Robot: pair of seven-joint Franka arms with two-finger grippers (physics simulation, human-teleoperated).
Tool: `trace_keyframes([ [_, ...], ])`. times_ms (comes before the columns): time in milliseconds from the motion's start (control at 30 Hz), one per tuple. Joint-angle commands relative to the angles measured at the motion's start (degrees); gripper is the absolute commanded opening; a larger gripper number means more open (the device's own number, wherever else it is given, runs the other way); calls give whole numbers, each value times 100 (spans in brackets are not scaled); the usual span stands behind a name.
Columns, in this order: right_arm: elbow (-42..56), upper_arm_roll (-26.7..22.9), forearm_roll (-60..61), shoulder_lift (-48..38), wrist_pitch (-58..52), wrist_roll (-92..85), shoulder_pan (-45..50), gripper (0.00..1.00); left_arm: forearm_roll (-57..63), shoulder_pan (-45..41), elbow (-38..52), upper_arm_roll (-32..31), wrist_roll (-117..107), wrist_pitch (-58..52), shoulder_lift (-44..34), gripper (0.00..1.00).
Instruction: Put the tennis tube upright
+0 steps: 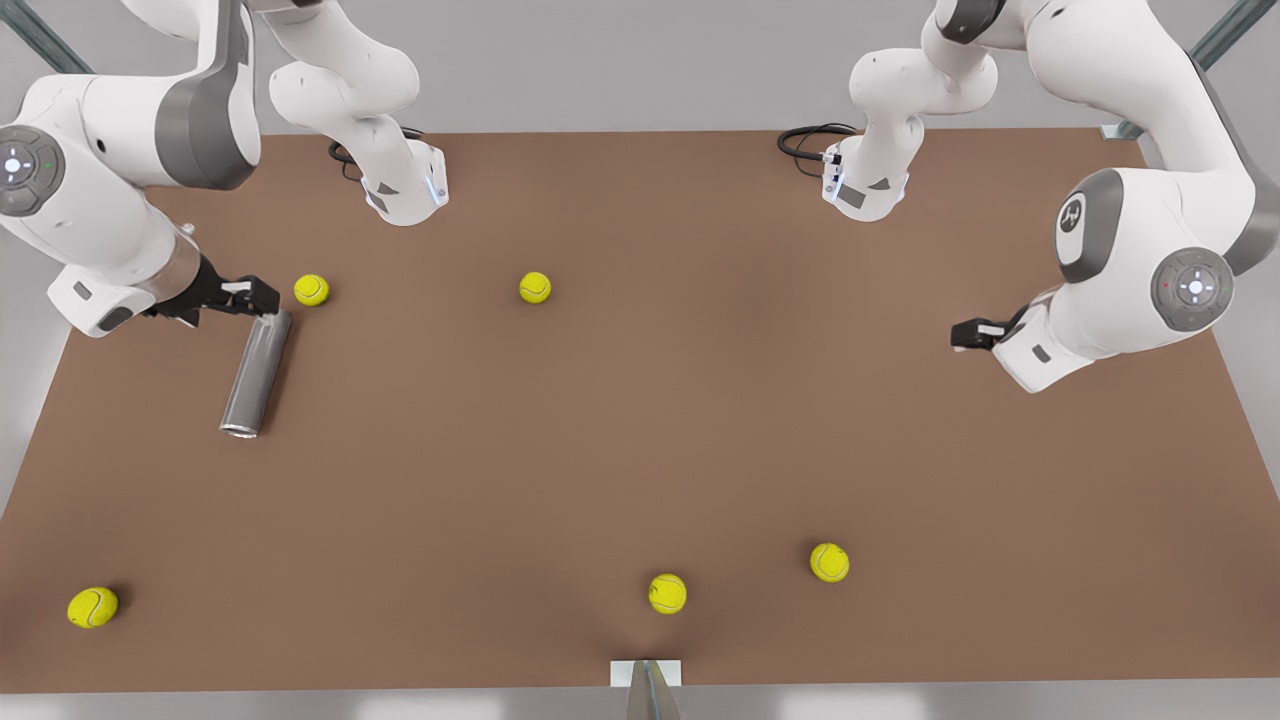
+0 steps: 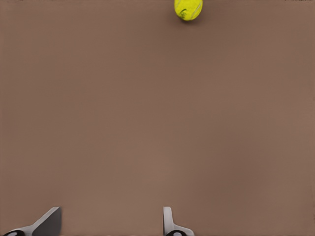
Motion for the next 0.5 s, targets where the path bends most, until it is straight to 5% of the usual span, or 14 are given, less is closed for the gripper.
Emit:
trace_keyframes([
  [0, -3, -8, 1, -6, 193, -149, -44, 100, 8, -8, -3, 34, 110, 3, -5, 100],
  [100, -828, -69, -184, -155, 105, -1045, -123, 100, -19, -17, -12, 43, 92, -23, 74, 100],
  [233, -2824, -60, -412, -507, 2082, -1072, -527, 100, -19, -17, -47, 43, 92, -14, 144, 100],
  [467, -4494, -69, -351, -780, 4430, -1696, -1582, 100, -19, -61, -100, 43, 92, -23, 179, 100],
])
